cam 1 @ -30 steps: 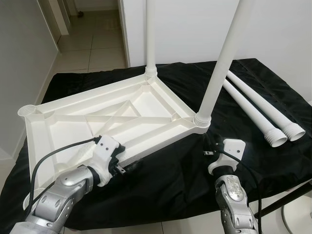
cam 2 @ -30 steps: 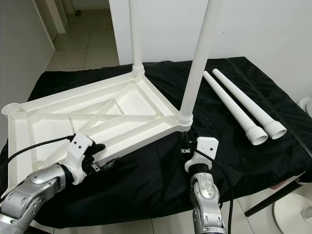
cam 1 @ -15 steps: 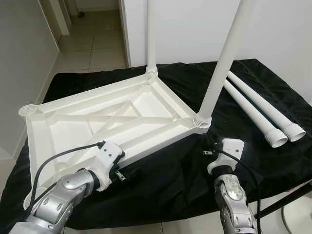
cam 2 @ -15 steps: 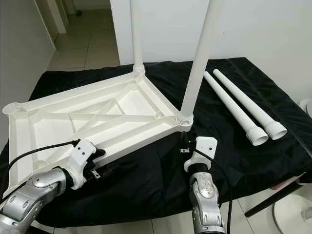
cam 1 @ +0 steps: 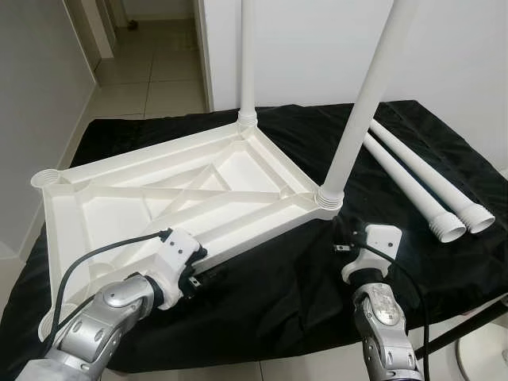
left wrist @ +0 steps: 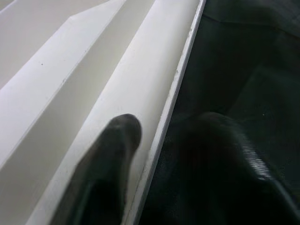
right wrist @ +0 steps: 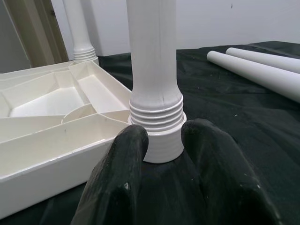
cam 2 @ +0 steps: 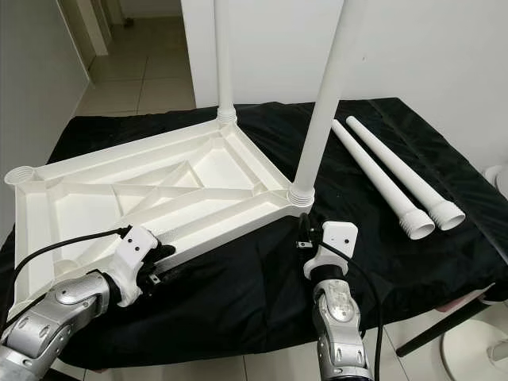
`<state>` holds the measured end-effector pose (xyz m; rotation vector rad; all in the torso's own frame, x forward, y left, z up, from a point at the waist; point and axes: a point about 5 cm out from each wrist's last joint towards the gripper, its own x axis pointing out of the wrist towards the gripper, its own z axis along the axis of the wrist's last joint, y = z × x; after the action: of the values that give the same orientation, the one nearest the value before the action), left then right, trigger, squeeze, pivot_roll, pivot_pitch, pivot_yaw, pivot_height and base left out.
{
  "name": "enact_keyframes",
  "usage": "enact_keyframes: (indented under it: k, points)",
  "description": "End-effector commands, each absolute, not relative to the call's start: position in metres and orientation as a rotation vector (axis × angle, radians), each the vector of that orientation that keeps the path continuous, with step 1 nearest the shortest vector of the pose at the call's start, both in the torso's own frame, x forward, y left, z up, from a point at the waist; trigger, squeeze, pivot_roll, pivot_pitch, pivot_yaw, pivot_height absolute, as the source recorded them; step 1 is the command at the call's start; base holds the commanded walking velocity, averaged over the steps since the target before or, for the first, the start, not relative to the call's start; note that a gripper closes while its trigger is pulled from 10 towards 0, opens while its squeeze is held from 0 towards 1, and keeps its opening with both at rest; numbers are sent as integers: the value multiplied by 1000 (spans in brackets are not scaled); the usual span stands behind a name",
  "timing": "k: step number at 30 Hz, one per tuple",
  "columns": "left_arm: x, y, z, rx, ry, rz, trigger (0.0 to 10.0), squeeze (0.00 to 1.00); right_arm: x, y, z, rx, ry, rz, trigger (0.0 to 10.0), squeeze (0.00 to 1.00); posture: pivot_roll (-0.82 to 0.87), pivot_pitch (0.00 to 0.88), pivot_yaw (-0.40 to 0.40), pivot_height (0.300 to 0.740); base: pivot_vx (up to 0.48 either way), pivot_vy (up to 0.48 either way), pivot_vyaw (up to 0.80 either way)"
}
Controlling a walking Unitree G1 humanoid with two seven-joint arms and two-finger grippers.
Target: Building children table
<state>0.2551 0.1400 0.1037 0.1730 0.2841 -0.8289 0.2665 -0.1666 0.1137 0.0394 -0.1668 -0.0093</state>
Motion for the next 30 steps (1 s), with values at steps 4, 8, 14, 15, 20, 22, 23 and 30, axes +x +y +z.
enact_keyframes:
  k: [4, 8, 14, 15, 20, 22, 23, 30]
  points:
    - [248, 139, 98, 159, 323, -939, 0, 0, 268, -165, 113, 43, -155, -9, 10000, 0, -83, 6, 8, 740, 0, 0, 0]
    - [250, 138, 100, 165, 311, -933, 0, 0, 269, -165, 114, 41, -157, -11, 10000, 0, -86, 10, 13, 740, 0, 0, 0]
    - [245, 122, 98, 163, 296, -976, 0, 0, 269, -166, 115, 41, -161, -18, 10000, 0, -95, 13, 20, 740, 0, 0, 0]
    - [245, 122, 98, 163, 296, -976, 0, 0, 269, -166, 115, 41, -161, -18, 10000, 0, -95, 13, 20, 740, 0, 0, 0]
    - [247, 100, 100, 145, 250, -937, 0, 0, 268, -166, 116, 41, -165, -28, 10000, 0, -112, 17, 25, 740, 0, 0, 0]
    - [254, 96, 101, 144, 234, -866, 941, 0, 268, -167, 116, 40, -166, -33, 10000, 0, -113, 17, 27, 740, 0, 0, 0]
    - [258, 96, 101, 145, 231, -835, 471, 0, 268, -167, 116, 40, -167, -35, 10000, 0, -114, 18, 26, 740, 0, 0, 0]
    - [274, 90, 104, 121, 253, -683, 0, 0, 269, -168, 118, 38, -170, -38, 10000, 0, -116, 16, 25, 740, 0, 0, 0]
